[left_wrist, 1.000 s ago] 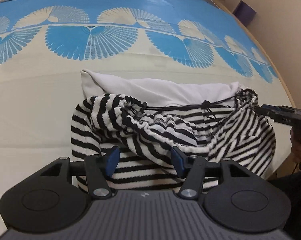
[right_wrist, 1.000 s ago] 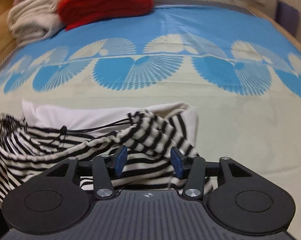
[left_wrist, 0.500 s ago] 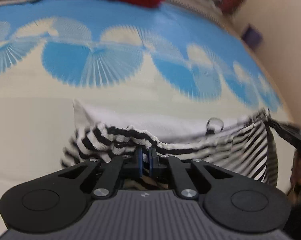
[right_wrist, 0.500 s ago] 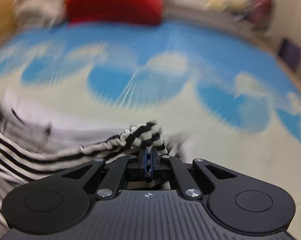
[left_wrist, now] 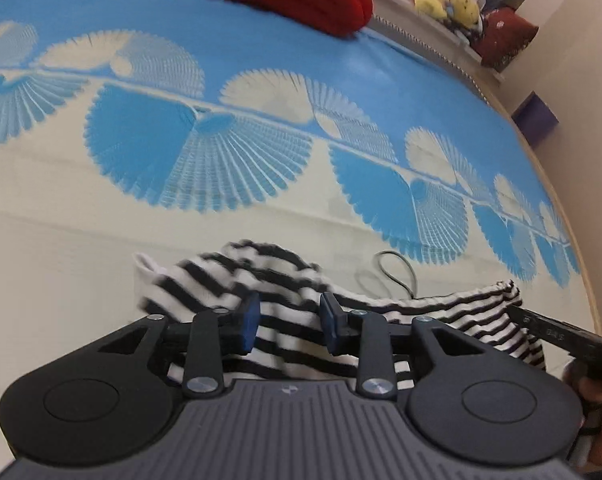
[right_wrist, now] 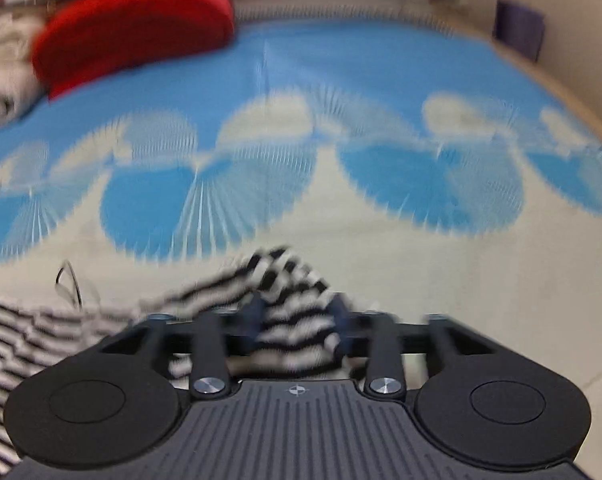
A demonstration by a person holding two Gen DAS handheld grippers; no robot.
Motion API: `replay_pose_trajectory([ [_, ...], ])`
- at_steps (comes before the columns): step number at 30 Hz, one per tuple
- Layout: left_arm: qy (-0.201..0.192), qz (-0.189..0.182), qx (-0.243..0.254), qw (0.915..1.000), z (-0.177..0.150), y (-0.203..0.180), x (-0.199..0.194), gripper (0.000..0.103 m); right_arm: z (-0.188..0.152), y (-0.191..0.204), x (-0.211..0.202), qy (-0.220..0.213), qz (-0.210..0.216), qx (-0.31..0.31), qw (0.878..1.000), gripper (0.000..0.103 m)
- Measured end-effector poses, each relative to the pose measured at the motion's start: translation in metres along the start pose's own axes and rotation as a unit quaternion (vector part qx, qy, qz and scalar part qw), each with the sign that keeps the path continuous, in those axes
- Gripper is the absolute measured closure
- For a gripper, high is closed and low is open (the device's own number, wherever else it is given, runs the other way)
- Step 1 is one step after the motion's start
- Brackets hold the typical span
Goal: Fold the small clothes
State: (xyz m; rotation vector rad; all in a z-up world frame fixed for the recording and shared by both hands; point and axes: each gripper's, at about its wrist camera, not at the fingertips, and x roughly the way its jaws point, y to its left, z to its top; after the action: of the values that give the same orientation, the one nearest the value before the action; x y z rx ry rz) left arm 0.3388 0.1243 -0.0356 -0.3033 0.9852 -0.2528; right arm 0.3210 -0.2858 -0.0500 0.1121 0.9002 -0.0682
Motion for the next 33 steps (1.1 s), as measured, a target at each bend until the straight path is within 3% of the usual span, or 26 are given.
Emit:
replay_pose_trajectory([
  [3,-0.048,-0.022,-0.042,0.9978,0.003,0.029,-0.027,0.068,-0.001,-0.013,-0.02,-0.039,0.016,0.011,0.999,0.058],
  [6,-0.049,-0.005,-0.066,0.9966,0.0,0.053,-0.031,0.068,-0.001,-0.033,-0.027,-0.05,0.014,0.019,0.998,0.058],
  [9,-0.005,0.011,-0.026,0.9996,-0.005,0.053,-0.019,0.065,-0.004,-0.043,-0.015,-0.005,0.017,0.011,1.0,0.058],
  [11,-0.002,0.027,0.014,0.9995,-0.009,0.044,-0.013,0.057,-0.009,-0.041,-0.004,0.026,0.02,-0.008,0.999,0.058],
  [13,0.003,0.043,0.033,0.9985,-0.01,0.04,-0.007,0.057,-0.013,-0.033,0.001,0.032,0.006,-0.032,0.999,0.059],
  [14,0.005,0.047,0.032,0.9984,-0.01,0.039,-0.003,0.059,-0.013,-0.028,0.003,0.031,-0.001,-0.044,0.999,0.059],
  [15,0.007,0.048,0.027,0.9984,-0.01,0.04,0.0,0.063,-0.013,-0.025,0.004,0.027,-0.005,-0.049,0.998,0.076],
  [16,0.007,0.045,0.02,0.9988,-0.008,0.042,0.003,0.088,-0.012,-0.023,0.003,0.024,0.001,-0.049,0.999,0.101],
  [17,0.006,0.044,0.02,0.9988,-0.008,0.041,0.003,0.102,-0.009,-0.022,0.002,0.019,0.009,-0.043,0.999,0.102],
  [19,-0.03,0.073,0.029,0.9964,-0.004,0.039,-0.004,0.102,-0.003,-0.022,-0.006,-0.02,-0.011,-0.038,0.999,0.102],
  [22,-0.092,0.088,-0.009,0.9918,0.005,0.044,-0.021,0.102,0.008,-0.033,-0.029,-0.103,-0.018,0.014,0.994,0.102],
  [24,-0.109,0.108,0.001,0.9881,0.006,0.039,-0.023,0.102,0.01,-0.035,-0.029,-0.113,-0.03,0.019,0.993,0.102],
  [26,-0.09,0.12,0.017,0.9885,0.008,0.033,-0.014,0.1,0.01,-0.034,-0.018,-0.08,-0.026,0.02,0.996,0.101],
  [27,-0.061,0.123,0.019,0.9904,0.008,0.031,-0.007,0.098,0.008,-0.034,-0.008,-0.051,-0.023,0.019,0.998,0.098],
  [29,0.033,0.11,0.01,0.9933,0.003,0.036,0.013,0.069,0.002,-0.033,0.009,0.024,-0.008,0.013,1.0,0.092],
  [30,0.061,0.113,0.012,0.9917,-0.001,0.037,0.017,0.069,0.0,-0.033,0.009,0.036,-0.005,0.008,0.999,0.09],
  [33,0.046,0.131,0.043,0.9895,-0.003,0.034,0.001,0.069,-0.002,-0.032,-0.008,0.028,0.006,-0.015,0.999,0.079],
])
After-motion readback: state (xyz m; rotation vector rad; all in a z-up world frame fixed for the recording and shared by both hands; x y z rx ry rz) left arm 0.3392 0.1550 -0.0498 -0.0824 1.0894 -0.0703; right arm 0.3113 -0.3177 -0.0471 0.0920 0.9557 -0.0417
